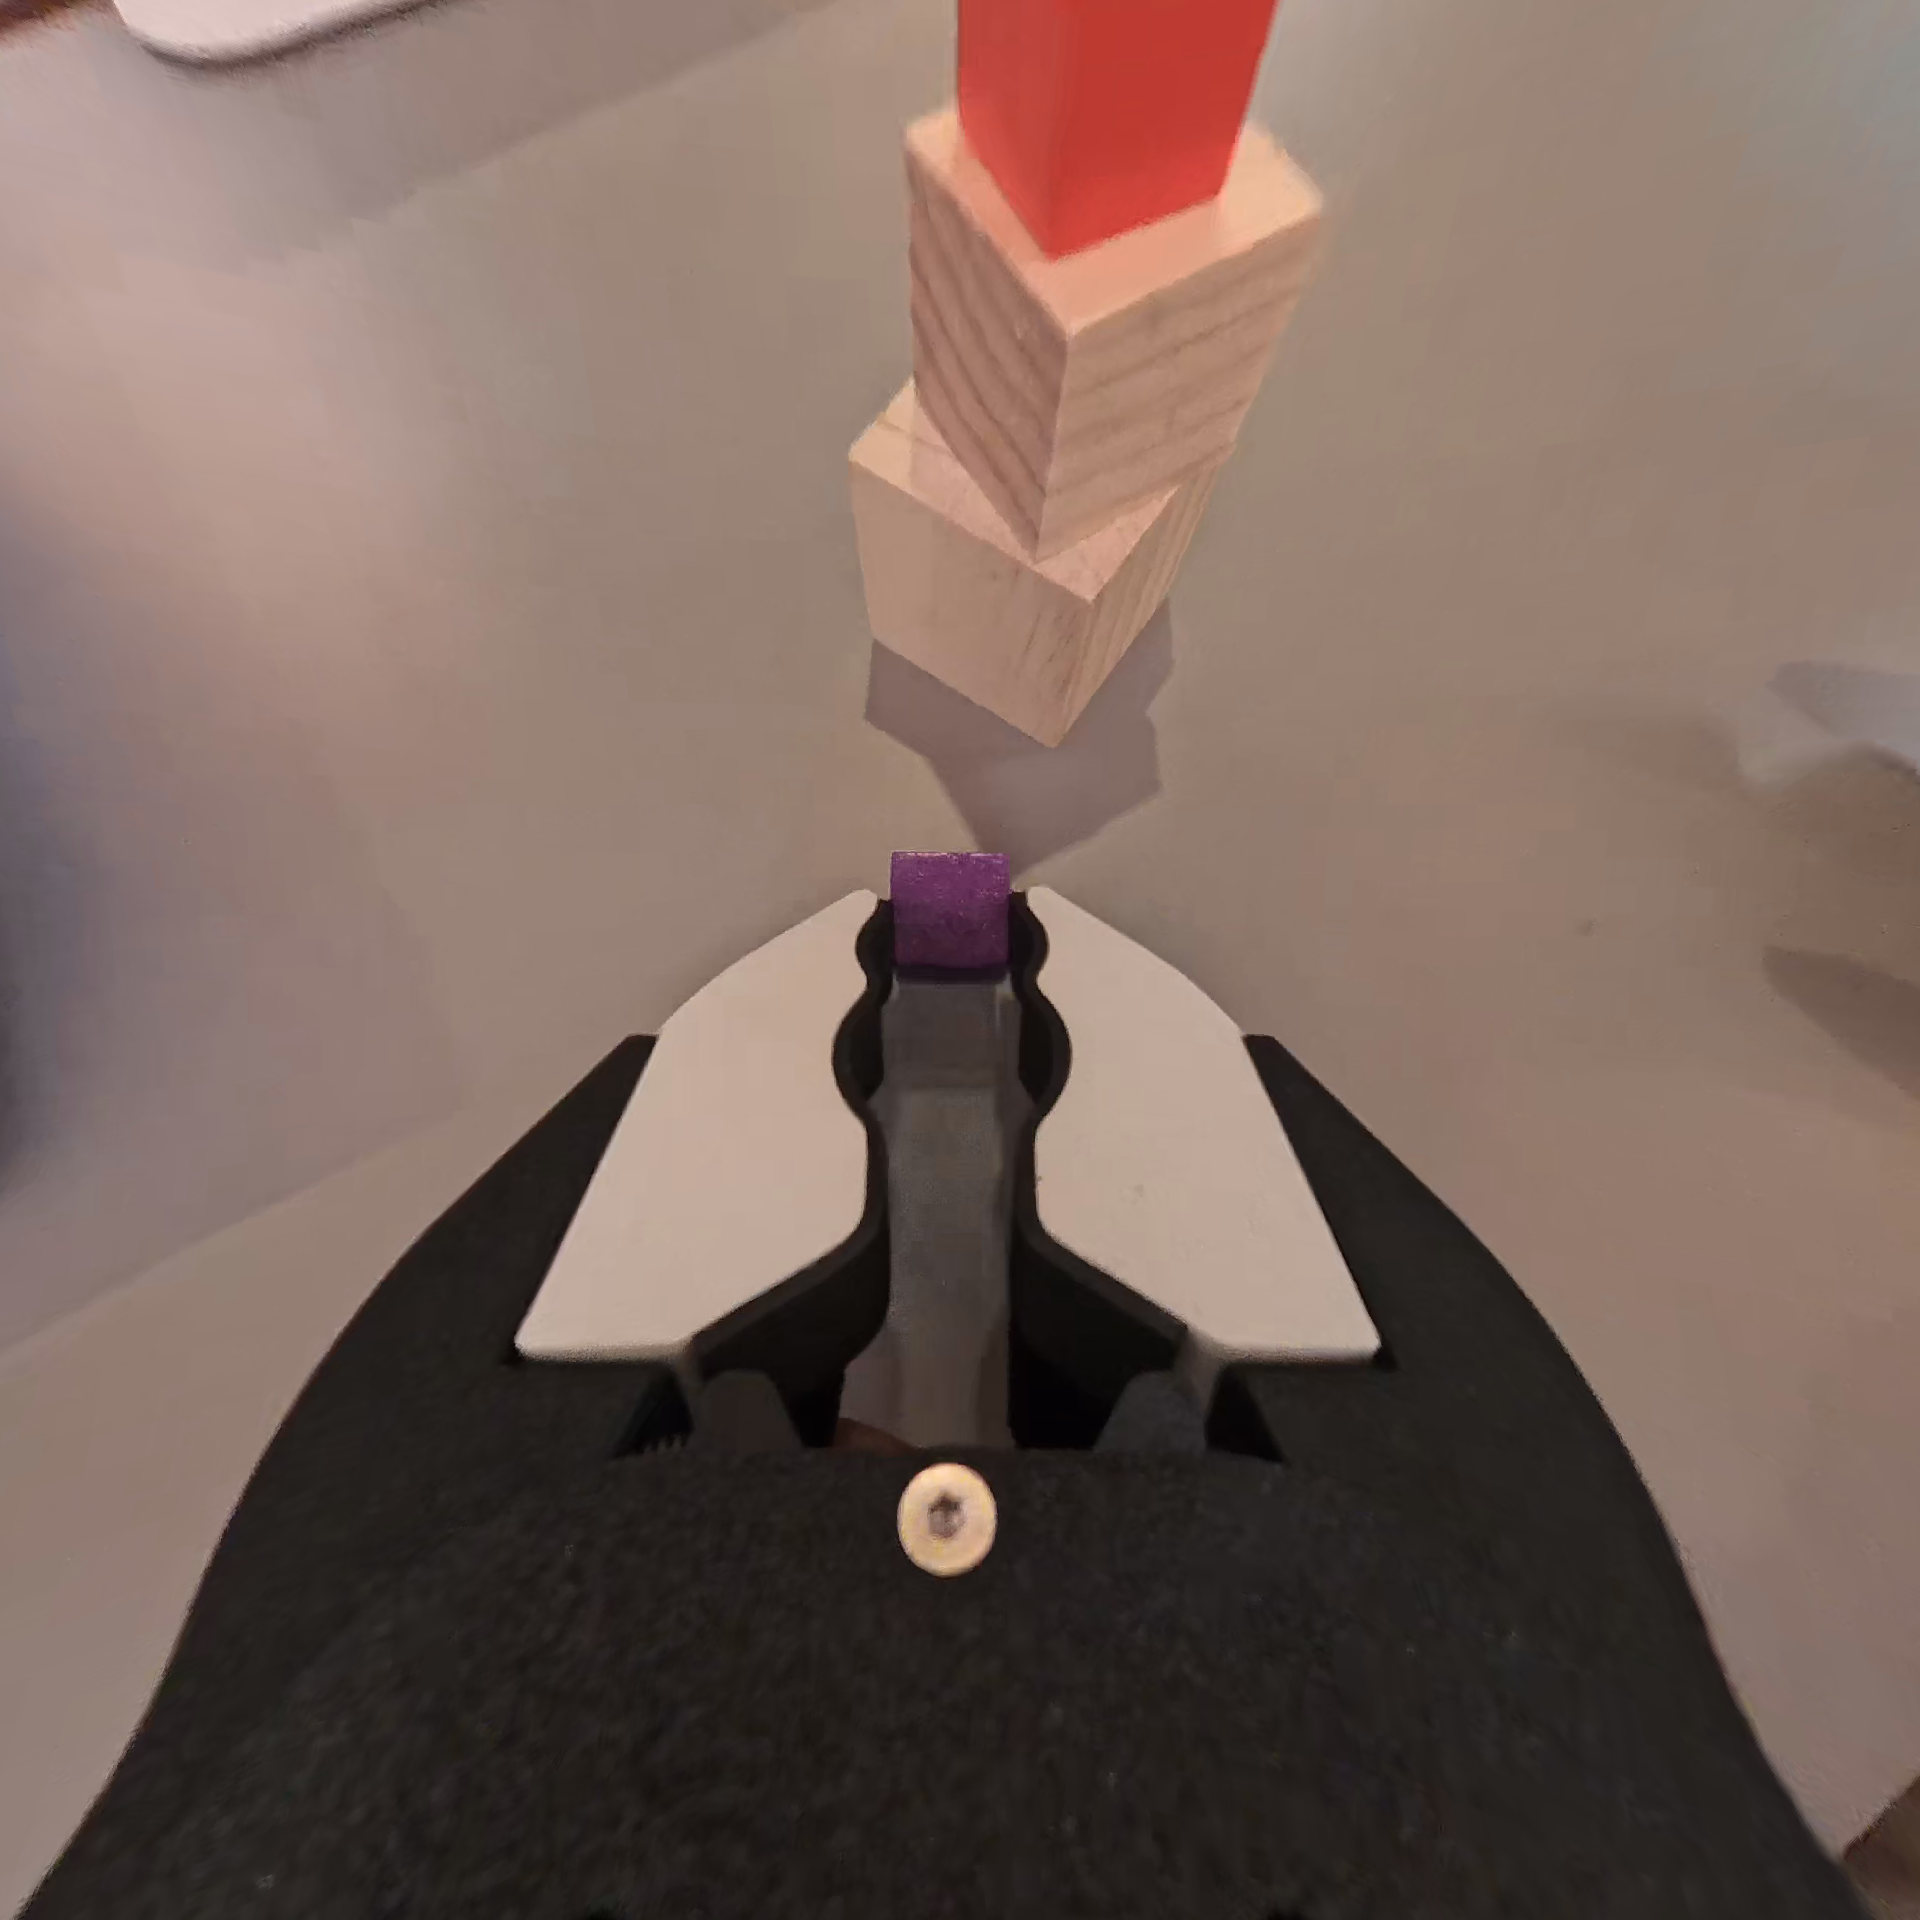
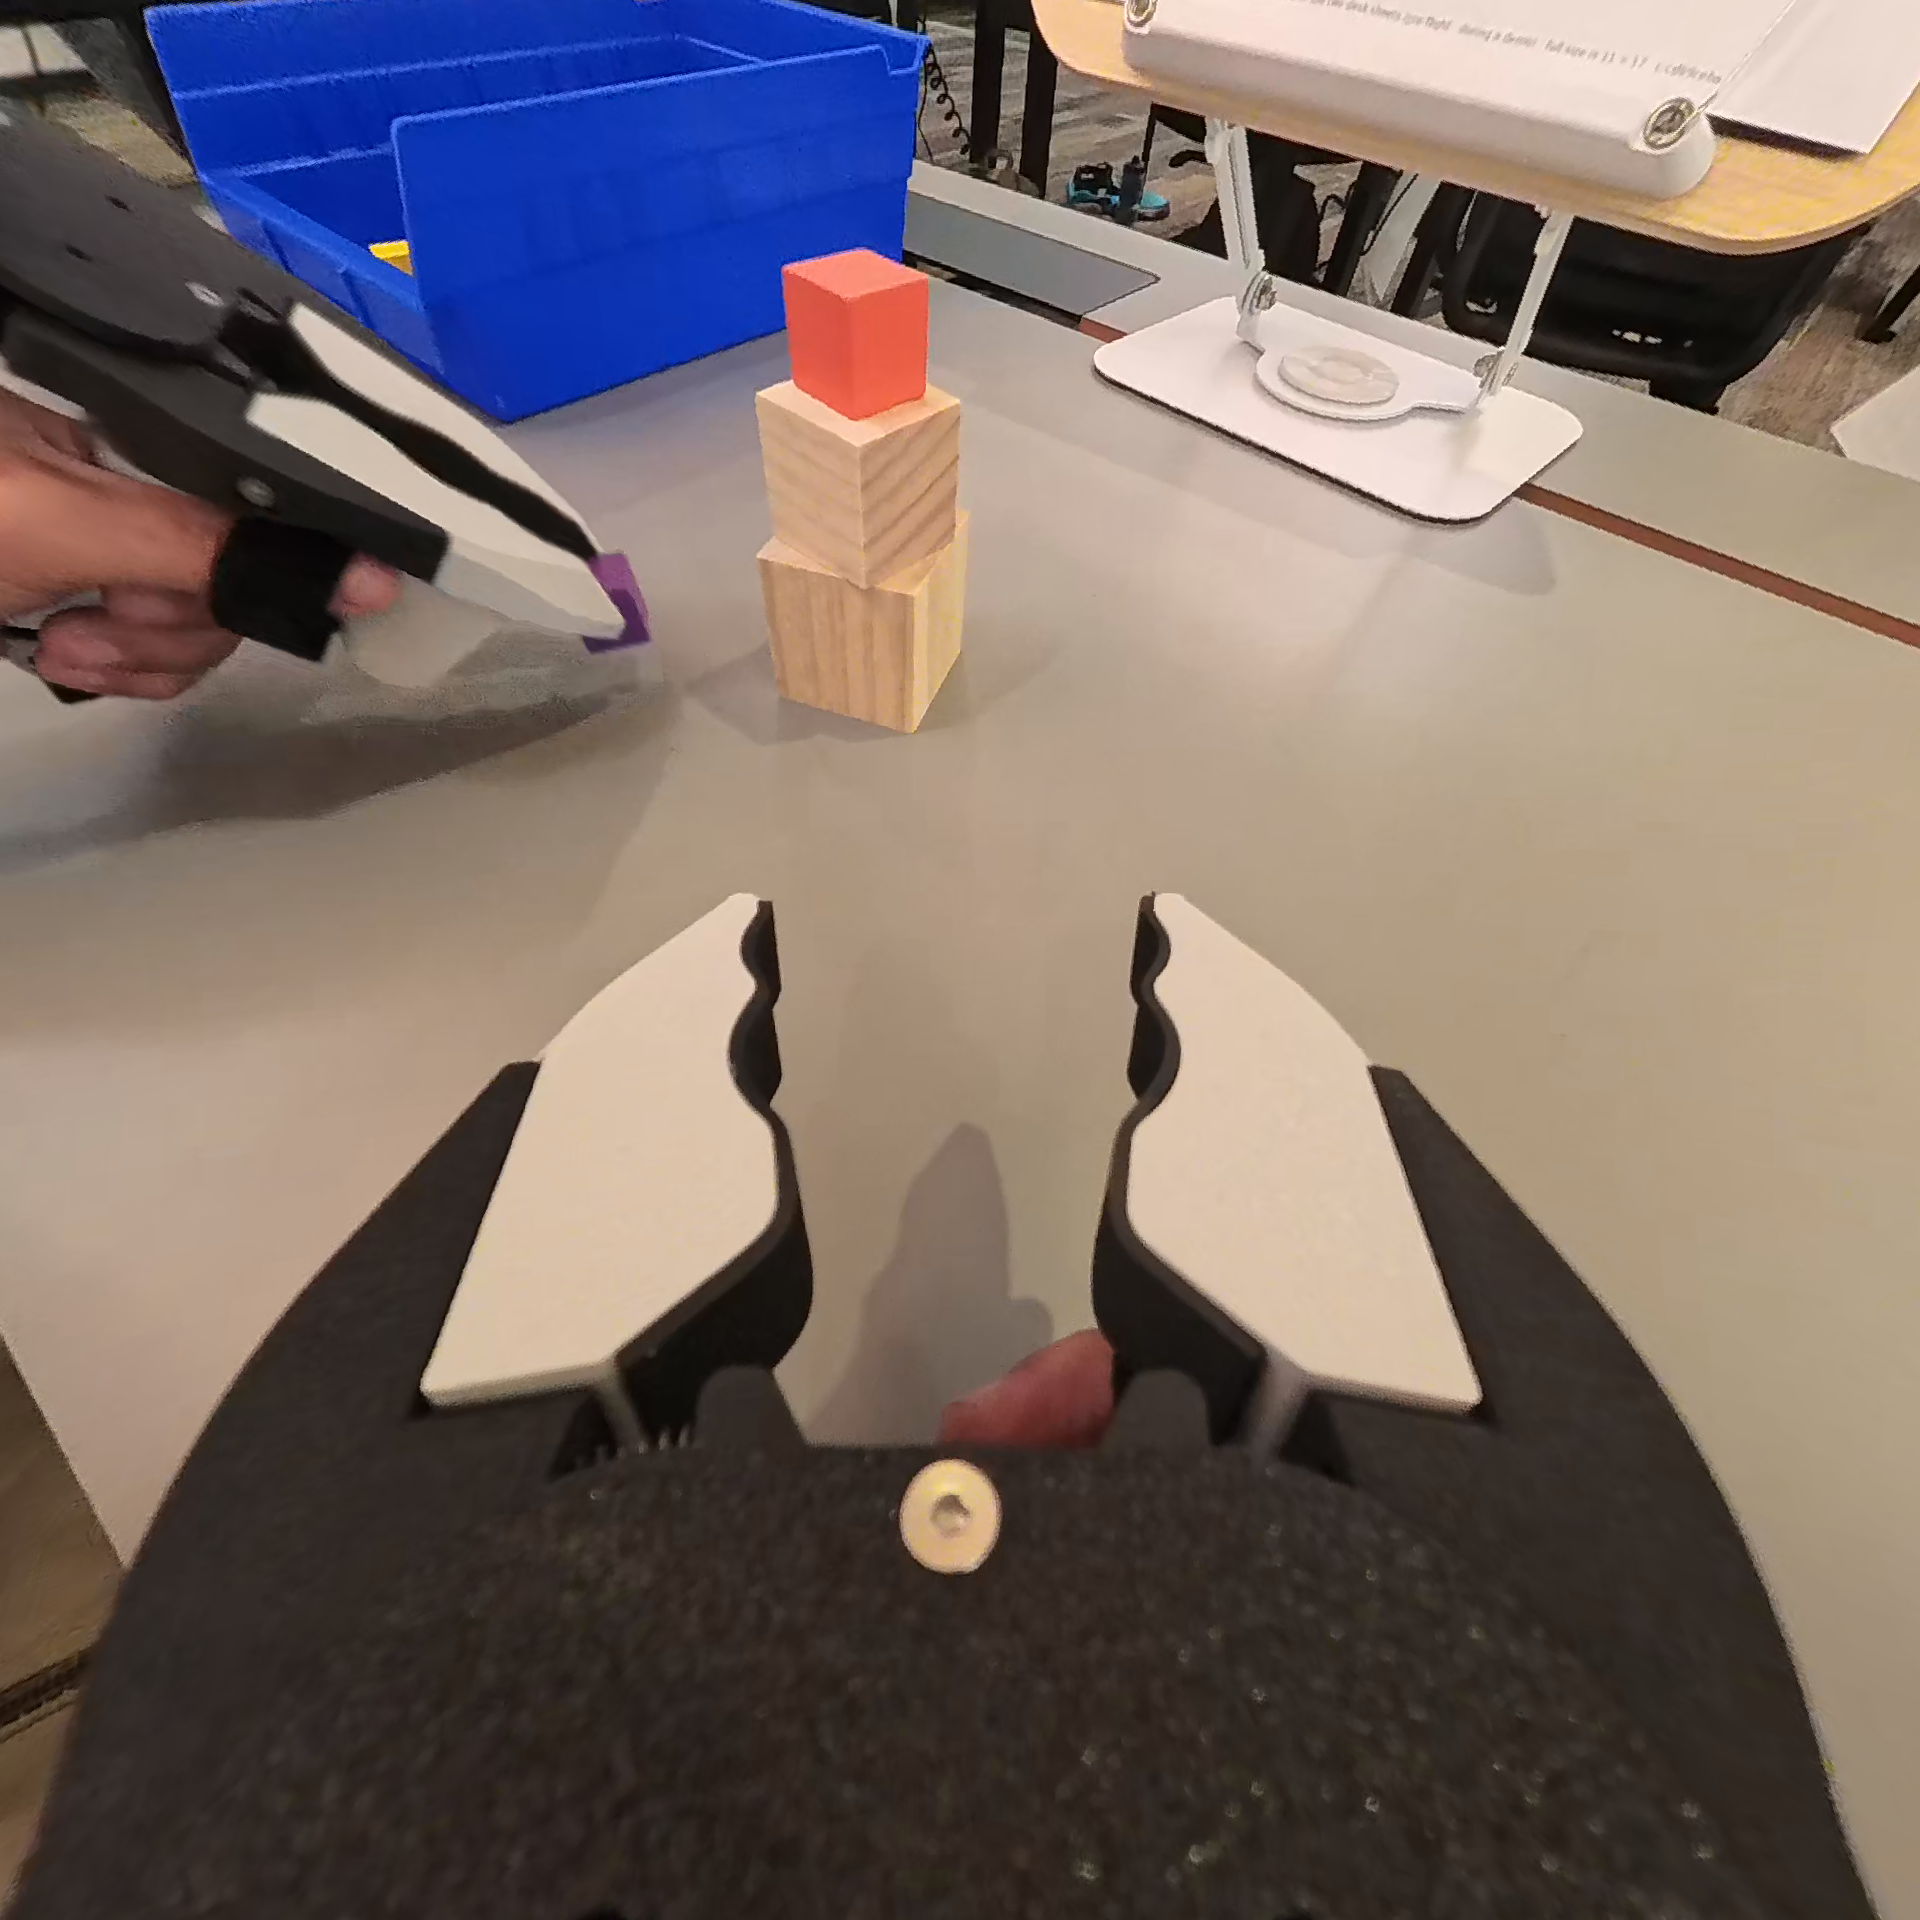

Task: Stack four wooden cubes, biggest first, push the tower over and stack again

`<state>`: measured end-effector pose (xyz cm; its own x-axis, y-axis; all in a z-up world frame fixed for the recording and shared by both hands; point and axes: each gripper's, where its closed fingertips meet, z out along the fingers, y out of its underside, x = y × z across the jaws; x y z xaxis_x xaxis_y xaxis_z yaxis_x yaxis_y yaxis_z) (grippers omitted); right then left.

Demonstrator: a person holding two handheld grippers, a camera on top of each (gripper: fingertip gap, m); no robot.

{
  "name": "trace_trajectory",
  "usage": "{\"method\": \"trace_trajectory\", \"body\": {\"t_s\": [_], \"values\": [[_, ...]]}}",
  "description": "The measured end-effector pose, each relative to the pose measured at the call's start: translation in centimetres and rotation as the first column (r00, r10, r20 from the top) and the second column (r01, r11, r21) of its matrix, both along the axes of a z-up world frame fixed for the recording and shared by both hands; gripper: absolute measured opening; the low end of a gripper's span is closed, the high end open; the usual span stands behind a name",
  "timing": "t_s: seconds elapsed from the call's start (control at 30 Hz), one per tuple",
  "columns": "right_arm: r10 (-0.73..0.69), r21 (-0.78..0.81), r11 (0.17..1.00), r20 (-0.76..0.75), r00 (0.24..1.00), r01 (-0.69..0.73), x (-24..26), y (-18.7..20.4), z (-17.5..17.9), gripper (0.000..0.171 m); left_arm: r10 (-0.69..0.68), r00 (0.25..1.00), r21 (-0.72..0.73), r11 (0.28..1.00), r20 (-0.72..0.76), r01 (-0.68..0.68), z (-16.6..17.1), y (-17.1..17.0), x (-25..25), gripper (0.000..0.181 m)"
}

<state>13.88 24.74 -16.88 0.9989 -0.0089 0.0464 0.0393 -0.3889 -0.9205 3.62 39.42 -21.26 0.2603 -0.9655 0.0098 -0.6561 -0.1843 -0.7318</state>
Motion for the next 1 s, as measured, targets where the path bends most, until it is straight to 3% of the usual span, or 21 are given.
{"method": "trace_trajectory", "body": {"t_s": [0.13,0.3,0.43,0.8,1.0], "values": [[-0.001,0.014,1.0,0.006,1.0,0.001,-0.1,0.1,0.2,0.064,-0.045,0.989,0.103,0.994,0.141,0.031,3.2,-0.2,-1.8,0.021],[-0.017,0.027,0.999,0.008,1.0,0.017,0.0,0.0,0.2,0.064,-0.057,0.948,0.248,0.969,0.312,-0.023,6.9,-0.2,-6.2,0.021],[-0.036,0.028,0.999,0.004,0.999,0.036,0.0,-0.3,-0.1,0.064,-0.005,0.923,0.219,0.972,0.385,-0.086,7.2,-0.2,-9.1,0.021],[-0.045,0.014,0.999,0.018,0.999,0.045,-0.3,-1.0,-0.1,0.063,-0.03,0.944,0.206,0.978,0.33,-0.041,5.4,-0.8,-8.8,0.021],[-0.038,0.024,0.999,0.02,0.999,0.037,-0.2,-1.1,0.2,0.063,-0.209,0.948,0.235,0.96,0.24,0.152,7.4,-0.8,-5.5,0.021]]}}
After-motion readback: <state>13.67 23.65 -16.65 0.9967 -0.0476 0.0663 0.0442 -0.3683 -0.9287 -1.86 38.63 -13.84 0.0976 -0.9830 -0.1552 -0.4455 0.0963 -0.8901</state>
